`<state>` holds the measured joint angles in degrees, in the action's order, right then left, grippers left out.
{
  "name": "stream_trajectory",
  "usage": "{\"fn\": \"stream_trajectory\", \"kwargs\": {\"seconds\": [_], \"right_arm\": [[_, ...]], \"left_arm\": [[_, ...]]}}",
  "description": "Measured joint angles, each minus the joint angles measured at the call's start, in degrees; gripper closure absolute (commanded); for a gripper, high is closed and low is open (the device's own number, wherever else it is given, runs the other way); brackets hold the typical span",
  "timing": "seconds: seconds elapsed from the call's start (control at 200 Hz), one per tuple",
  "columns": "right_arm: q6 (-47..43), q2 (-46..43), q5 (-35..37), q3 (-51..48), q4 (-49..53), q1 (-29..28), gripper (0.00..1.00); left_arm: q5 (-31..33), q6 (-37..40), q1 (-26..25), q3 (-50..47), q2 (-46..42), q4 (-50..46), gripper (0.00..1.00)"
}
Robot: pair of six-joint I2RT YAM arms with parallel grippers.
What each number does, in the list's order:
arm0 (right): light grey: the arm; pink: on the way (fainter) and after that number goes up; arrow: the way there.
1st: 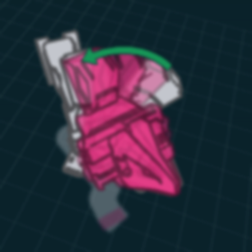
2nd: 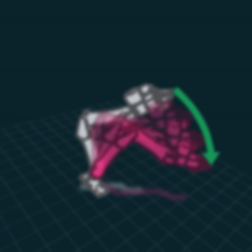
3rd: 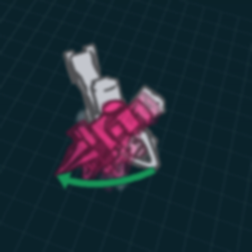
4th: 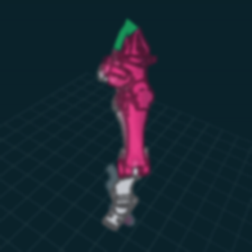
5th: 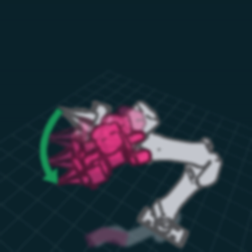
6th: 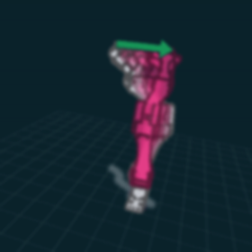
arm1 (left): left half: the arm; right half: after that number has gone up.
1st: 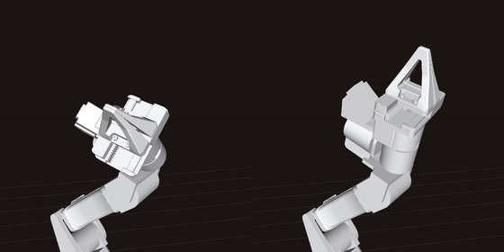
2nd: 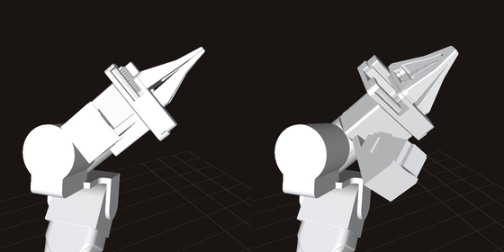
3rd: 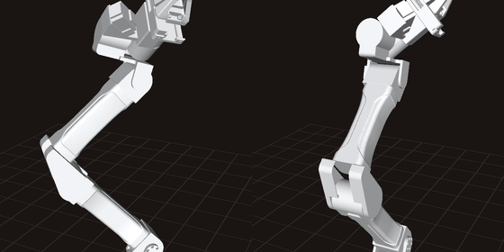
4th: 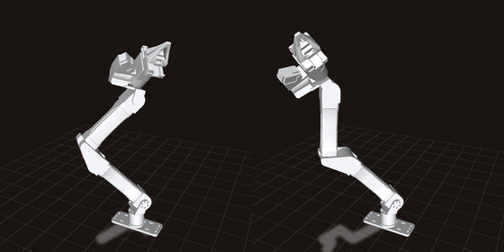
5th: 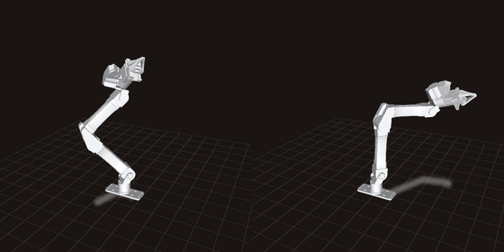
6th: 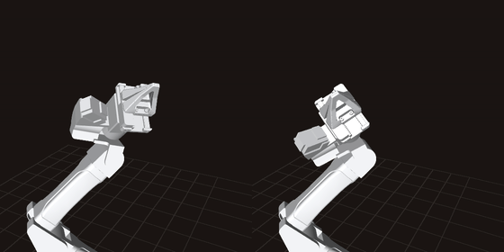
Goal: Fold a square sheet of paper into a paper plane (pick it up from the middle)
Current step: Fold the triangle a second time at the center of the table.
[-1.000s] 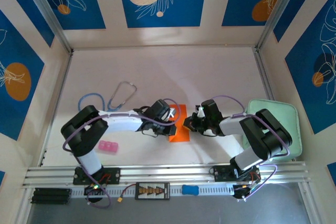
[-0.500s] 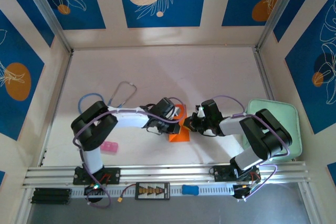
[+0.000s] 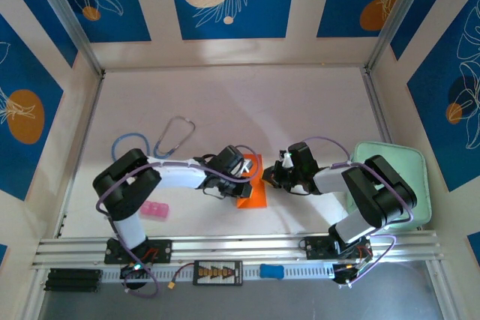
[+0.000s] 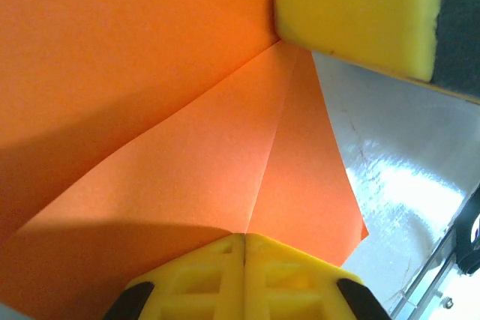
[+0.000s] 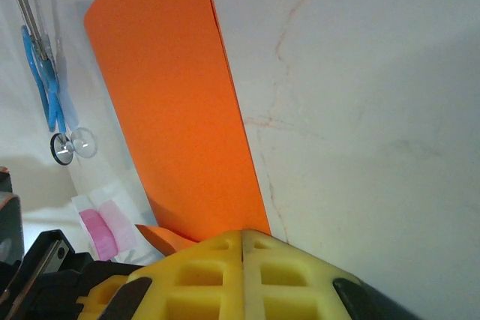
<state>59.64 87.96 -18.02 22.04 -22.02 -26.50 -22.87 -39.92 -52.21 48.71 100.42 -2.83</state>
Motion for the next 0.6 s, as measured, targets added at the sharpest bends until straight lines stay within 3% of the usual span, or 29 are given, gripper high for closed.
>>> {"fn": "stream_trajectory", "kwargs": {"seconds": [0.365, 0.6], "right_arm": [[-0.2, -4.9, 1.3, -0.2, 2.8, -1.0, 1.0], [0.0, -5.7, 1.2, -0.3, 1.9, -5.5, 1.0]], "left_arm": [[0.2, 0.0, -0.1, 0.0, -0.1, -0.4, 1.0], [0.4, -0.1, -0.2, 0.0, -0.1, -0.2, 1.0]]}}
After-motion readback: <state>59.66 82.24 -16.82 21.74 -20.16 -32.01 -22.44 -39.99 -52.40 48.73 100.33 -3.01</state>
